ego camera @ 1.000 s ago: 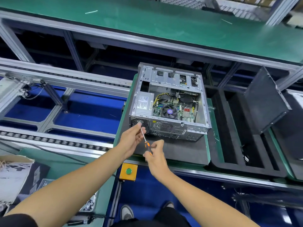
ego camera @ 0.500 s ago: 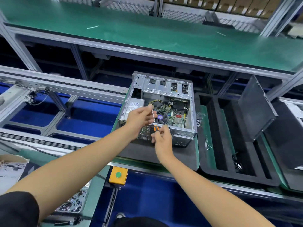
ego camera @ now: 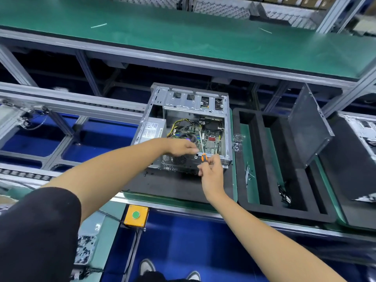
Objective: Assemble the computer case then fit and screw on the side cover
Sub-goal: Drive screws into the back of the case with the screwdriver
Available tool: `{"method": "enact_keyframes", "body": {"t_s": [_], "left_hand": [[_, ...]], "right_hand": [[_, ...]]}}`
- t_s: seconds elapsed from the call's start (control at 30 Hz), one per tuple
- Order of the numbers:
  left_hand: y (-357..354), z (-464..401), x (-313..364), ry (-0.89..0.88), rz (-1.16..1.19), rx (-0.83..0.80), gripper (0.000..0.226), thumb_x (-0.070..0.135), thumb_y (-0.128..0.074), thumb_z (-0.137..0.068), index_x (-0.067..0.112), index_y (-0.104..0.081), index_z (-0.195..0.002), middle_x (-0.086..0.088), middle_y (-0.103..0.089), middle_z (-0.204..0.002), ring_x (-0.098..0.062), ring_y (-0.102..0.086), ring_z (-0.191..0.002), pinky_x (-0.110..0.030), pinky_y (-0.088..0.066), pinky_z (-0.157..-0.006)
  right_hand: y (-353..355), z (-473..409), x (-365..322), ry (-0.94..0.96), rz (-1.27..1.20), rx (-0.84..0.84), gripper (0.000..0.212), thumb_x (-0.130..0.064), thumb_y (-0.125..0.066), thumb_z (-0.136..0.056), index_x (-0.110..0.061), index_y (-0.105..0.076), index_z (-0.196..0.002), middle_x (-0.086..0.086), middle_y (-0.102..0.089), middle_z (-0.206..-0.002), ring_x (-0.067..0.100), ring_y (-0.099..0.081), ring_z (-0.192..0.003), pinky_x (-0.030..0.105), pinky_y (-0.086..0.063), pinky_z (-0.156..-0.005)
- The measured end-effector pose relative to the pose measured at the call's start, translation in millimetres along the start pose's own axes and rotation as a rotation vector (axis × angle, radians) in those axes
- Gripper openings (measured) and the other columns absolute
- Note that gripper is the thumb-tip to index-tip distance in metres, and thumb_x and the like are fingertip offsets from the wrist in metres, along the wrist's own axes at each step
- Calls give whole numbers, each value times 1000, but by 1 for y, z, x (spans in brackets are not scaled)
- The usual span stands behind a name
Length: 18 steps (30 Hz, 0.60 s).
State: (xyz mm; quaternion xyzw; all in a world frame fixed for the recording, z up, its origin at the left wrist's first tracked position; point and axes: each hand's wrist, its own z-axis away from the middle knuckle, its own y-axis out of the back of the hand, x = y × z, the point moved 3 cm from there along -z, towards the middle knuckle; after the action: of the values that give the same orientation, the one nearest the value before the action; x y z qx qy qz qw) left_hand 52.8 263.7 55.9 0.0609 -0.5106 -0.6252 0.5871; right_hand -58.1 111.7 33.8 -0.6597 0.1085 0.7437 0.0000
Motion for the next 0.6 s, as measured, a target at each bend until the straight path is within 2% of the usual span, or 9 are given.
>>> {"method": "enact_keyframes", "body": {"t_s": [0.1, 0.17, 0.23, 0.33, 0.37, 0.43, 0.53, 0.6], "left_hand": [[1, 8, -9, 45, 22, 50, 54, 50, -34, -106, 10, -61, -131, -10, -62, -133, -21, -56, -121, -37, -39, -108], [6, 15, -17, 55, 30, 93, 48, 44, -38, -107, 9, -62, -132, -12, -63, -132, -25, -57, -122, -40, -40, -109], [11, 22, -25, 49, 55, 132, 37, 34, -44, -108, 12, -64, -129, -5, -66, -123, -21, -59, -116, -36, -43, -103], [15, 28, -31, 37, 102, 151, 28, 29, -47, -107, 19, -71, -118, 18, -62, -89, 6, -56, -83, -26, -41, -80], [15, 28, -32, 44, 124, 165, 27, 29, -48, -107, 21, -72, -116, 20, -60, -82, 9, -53, -76, -24, -39, -75], [10, 27, -35, 51, 177, 205, 27, 29, -48, -107, 22, -73, -115, 9, -62, -82, 8, -52, -77, -22, -39, -74], [1, 25, -37, 64, 191, 293, 25, 37, -48, -106, 31, -72, -109, 19, -60, -85, 1, -54, -84, -25, -38, -75], [-1, 25, -37, 90, 126, 356, 23, 45, -47, -104, 39, -70, -101, 19, -61, -83, -4, -56, -84, -27, -38, -71]], "right_hand": [[4, 6, 3, 22, 22, -19, 20, -2, -47, -95, -16, -38, -85, 0, -59, -63, 8, -50, -57, 16, -38, -55], [4, 9, 5, 24, 24, -33, 19, -3, -47, -96, -15, -38, -85, 2, -58, -64, 8, -50, -57, 16, -38, -55], [2, 13, 9, 23, 32, -50, 17, -3, -48, -96, -13, -39, -85, 1, -56, -63, 8, -49, -57, 16, -38, -55], [-2, 18, 15, 21, 43, -82, 16, -2, -47, -96, -13, -40, -88, 2, -57, -64, 7, -50, -58, 15, -39, -57], [-3, 19, 17, 18, 40, -88, 16, -2, -46, -97, -14, -40, -88, 2, -57, -65, 7, -51, -59, 15, -39, -57], [-4, 19, 21, 16, 39, -82, 19, -2, -45, -96, -17, -40, -87, -1, -58, -65, 8, -51, -60, 20, -41, -60], [-4, 19, 27, 16, 46, -70, 25, -2, -47, -95, -22, -39, -83, -10, -63, -69, 10, -50, -61, 31, -43, -64], [-4, 20, 32, 13, 44, -56, 24, -1, -49, -94, -19, -40, -82, -14, -65, -72, 11, -49, -60, 33, -43, -65]]}}
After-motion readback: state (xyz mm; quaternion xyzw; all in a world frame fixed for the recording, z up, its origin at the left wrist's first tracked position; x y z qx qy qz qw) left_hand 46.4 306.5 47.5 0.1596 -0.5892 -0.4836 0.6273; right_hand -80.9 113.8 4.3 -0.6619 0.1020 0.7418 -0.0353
